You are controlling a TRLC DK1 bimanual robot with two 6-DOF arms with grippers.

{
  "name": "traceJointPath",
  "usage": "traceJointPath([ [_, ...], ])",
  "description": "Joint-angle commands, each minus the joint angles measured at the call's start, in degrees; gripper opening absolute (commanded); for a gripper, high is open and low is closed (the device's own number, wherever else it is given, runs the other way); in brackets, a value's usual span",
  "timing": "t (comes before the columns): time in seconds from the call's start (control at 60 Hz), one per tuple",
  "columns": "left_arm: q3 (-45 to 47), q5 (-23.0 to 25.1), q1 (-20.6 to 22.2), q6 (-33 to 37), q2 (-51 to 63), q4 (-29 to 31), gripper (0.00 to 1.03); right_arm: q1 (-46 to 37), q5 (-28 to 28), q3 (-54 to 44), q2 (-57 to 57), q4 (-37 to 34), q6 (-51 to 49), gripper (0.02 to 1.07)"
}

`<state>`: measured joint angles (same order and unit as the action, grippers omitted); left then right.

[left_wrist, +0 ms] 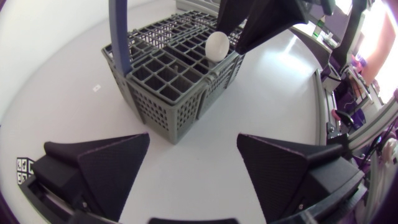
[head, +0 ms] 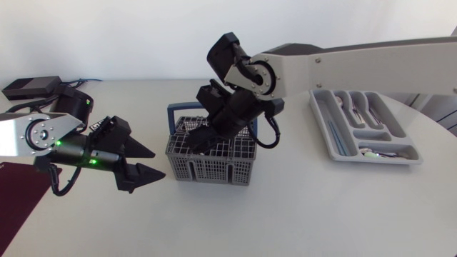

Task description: Transfer all utensils from the basket to the drawer tray.

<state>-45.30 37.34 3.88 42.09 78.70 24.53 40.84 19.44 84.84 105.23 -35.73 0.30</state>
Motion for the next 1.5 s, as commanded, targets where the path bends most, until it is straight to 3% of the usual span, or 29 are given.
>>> traceJointPath([
  [0.0, 1.3, 1.1, 0.6, 1.2, 1.5, -0.5, 0.98, 0.5, -0.9, 0.8, 1.4, 0.8, 2.3, 0.52],
  [0.1, 1.3, 1.1, 1.1, 1.2, 2.6, -0.8, 0.98, 0.5, -1.1, 0.4, 1.6, 1.4, 2.3, 0.51],
  [0.25, 1.4, 1.6, 1.2, 1.2, 2.9, -0.9, 0.98, 0.6, -1.5, 0.0, 1.7, 2.2, 2.3, 0.42],
  [0.3, 1.5, 1.9, 1.2, 1.2, 2.7, -0.9, 0.98, 0.8, -2.1, -0.1, 1.7, 2.6, 2.3, 0.33],
  [0.8, 3.0, 2.2, 2.1, 1.2, 0.7, -0.8, 0.98, 1.6, -3.3, -2.0, 1.6, 4.0, 1.4, 0.11],
  [1.483, 4.1, 2.2, 3.3, -0.2, -2.9, -0.7, 0.98, 2.4, -4.9, -7.7, -5.3, 8.1, -0.1, 0.11],
])
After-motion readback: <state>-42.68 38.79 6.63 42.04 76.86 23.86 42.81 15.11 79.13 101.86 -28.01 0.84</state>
